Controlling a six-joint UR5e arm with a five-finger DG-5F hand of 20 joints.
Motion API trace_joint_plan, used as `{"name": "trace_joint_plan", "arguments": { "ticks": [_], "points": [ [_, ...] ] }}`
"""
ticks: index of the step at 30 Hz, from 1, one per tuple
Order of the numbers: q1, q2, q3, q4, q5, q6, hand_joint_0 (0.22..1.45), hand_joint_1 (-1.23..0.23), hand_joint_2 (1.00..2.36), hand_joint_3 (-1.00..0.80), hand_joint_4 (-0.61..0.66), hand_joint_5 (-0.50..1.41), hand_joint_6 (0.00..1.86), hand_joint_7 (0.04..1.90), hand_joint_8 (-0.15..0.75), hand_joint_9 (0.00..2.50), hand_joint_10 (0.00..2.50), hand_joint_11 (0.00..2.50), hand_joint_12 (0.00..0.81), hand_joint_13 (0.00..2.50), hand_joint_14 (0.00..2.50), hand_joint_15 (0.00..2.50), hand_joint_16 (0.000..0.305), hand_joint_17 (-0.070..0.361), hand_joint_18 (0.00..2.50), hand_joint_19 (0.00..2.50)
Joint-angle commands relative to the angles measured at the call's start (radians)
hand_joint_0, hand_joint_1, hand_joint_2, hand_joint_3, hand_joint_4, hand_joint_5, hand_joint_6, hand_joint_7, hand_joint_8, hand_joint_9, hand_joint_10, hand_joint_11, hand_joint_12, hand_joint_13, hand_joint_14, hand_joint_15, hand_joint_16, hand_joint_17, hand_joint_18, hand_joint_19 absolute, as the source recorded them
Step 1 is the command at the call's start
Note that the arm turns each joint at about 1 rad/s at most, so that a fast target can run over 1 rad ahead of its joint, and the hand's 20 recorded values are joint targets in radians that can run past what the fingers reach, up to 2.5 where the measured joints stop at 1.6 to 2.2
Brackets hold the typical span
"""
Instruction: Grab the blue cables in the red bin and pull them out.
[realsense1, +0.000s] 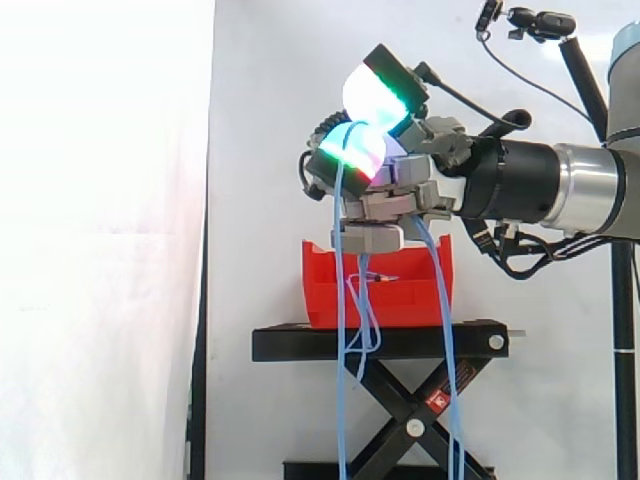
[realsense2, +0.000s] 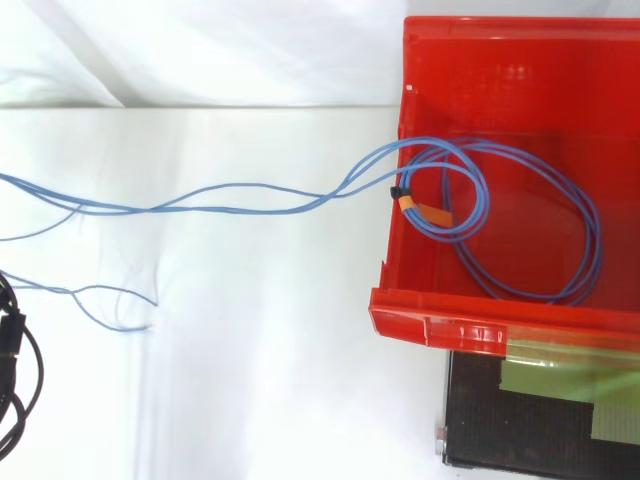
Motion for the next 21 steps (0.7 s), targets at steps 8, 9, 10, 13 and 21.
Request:
{"name": "trace_joint_plan", "arguments": {
  "ticks": [8, 9, 10, 13, 21],
  "points": [
    [0.0, -0.001, 0.0, 0.0, 0.0, 0.0, 0.98, -1.05, 1.02, -0.53, 0.15, 0.72, 1.27, 0.33, 0.231, 1.63, 0.14, 1.91, 0.323, 1.46, 0.97, 1.38, 0.04, 0.089, 1.2, 1.38],
    [0.0, 0.0, 0.001, 0.0, 0.0, 0.0, 0.98, -1.06, 1.02, -0.53, 0.15, 0.72, 1.27, 0.33, 0.233, 1.63, 0.14, 1.89, 0.323, 1.46, 0.97, 1.38, 0.04, 0.089, 1.19, 1.38],
    [-0.001, 0.0, 0.0, 0.0, 0.0, 0.0, 0.99, -1.06, 1.02, -0.53, 0.15, 0.72, 1.27, 0.33, 0.235, 1.63, 0.14, 1.91, 0.322, 1.46, 0.96, 1.38, 0.04, 0.09, 1.2, 1.38],
    [-0.001, -0.001, 0.0, 0.0, 0.0, 0.0, 0.99, -1.06, 1.02, -0.53, 0.14, 0.72, 1.27, 0.33, 0.235, 1.63, 0.13, 1.92, 0.315, 1.47, 0.91, 1.41, 0.04, 0.089, 1.19, 1.38],
    [-0.001, -0.001, 0.001, 0.0, 0.0, 0.0, 0.99, -1.05, 1.02, -0.54, 0.15, 0.72, 1.26, 0.32, 0.214, 1.63, 0.14, 1.92, 0.312, 1.49, 0.84, 1.43, 0.04, 0.09, 1.18, 1.37]
  ]
}}
